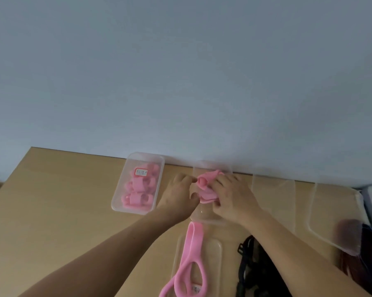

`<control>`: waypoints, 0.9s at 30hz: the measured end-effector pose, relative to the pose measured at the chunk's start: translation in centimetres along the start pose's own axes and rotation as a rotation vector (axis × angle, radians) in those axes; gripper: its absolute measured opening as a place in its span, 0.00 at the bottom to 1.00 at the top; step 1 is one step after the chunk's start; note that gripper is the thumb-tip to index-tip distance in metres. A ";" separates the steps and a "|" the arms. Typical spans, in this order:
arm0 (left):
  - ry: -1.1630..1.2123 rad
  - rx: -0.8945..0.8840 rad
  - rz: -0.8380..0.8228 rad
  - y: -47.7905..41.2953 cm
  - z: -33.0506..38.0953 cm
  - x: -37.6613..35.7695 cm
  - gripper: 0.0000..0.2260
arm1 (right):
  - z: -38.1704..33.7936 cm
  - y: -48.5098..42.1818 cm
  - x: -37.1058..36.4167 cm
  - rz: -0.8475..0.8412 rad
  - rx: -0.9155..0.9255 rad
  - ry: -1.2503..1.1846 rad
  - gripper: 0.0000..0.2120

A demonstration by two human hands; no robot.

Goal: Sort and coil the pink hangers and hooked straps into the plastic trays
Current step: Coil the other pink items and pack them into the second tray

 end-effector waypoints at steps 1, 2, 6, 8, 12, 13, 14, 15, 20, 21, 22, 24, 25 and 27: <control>-0.002 0.001 -0.029 0.0 0.0 -0.4 0.19 | 0.1 -0.3 -0.3 -0.005 0.007 0.025 0.17; 0.008 0.002 -0.052 0.0 0.0 -0.8 0.20 | 0.1 -0.5 -0.4 -0.005 0.012 0.040 0.16; 0.033 0.001 -0.068 0.2 0.2 -1.3 0.21 | 0.4 -0.9 -1.0 -0.013 0.021 0.062 0.21; 0.027 -0.011 -0.057 0.2 0.2 -1.3 0.21 | 0.5 -1.0 -1.3 -0.016 0.030 0.104 0.17; -0.141 -0.081 0.032 0.5 0.5 -0.7 0.19 | 0.9 -0.5 -1.1 0.046 -0.009 0.172 0.08; -0.221 -0.127 0.077 0.7 0.9 -0.3 0.18 | 1.0 -0.4 -1.1 0.042 -0.025 0.190 0.07; -0.295 -0.188 0.134 0.8 1.6 0.1 0.16 | 0.9 -0.4 -1.2 0.030 -0.045 0.197 0.08; -0.364 -0.257 0.188 0.9 2.3 0.3 0.13 | 0.9 -0.4 -1.3 0.014 -0.064 0.198 0.11; -0.704 -0.462 0.050 0.1 4.2 -1.8 0.12 | 0.5 -0.7 -1.1 -0.009 -0.116 0.142 0.19; -0.723 -0.462 -0.010 -0.1 4.0 -2.4 0.15 | 0.7 -0.6 -1.2 -0.008 -0.126 0.132 0.19; -0.732 -0.458 -0.051 -0.2 3.8 -2.8 0.16 | 0.8 -0.5 -1.3 -0.006 -0.129 0.126 0.17; -0.737 -0.447 -0.073 -0.2 3.4 -3.1 0.17 | 0.8 -0.3 -1.4 0.014 -0.123 0.098 0.12; -0.726 -0.440 -0.073 -0.2 3.3 -3.0 0.17 | 0.8 -0.2 -1.4 0.031 -0.126 0.080 0.10; -0.711 -0.426 -0.066 0.0 3.0 -2.7 0.17 | 0.8 0.2 -1.3 0.070 -0.132 0.045 0.07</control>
Point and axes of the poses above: each hand's wrist, its own y-axis away from the middle knuckle, its own x-axis out of the back of the hand, z = x × y, the point moved 6 cm from there along -y, towards the middle knuckle, and after that the axes turned 9 degrees about -y, right-handed, at the moved point
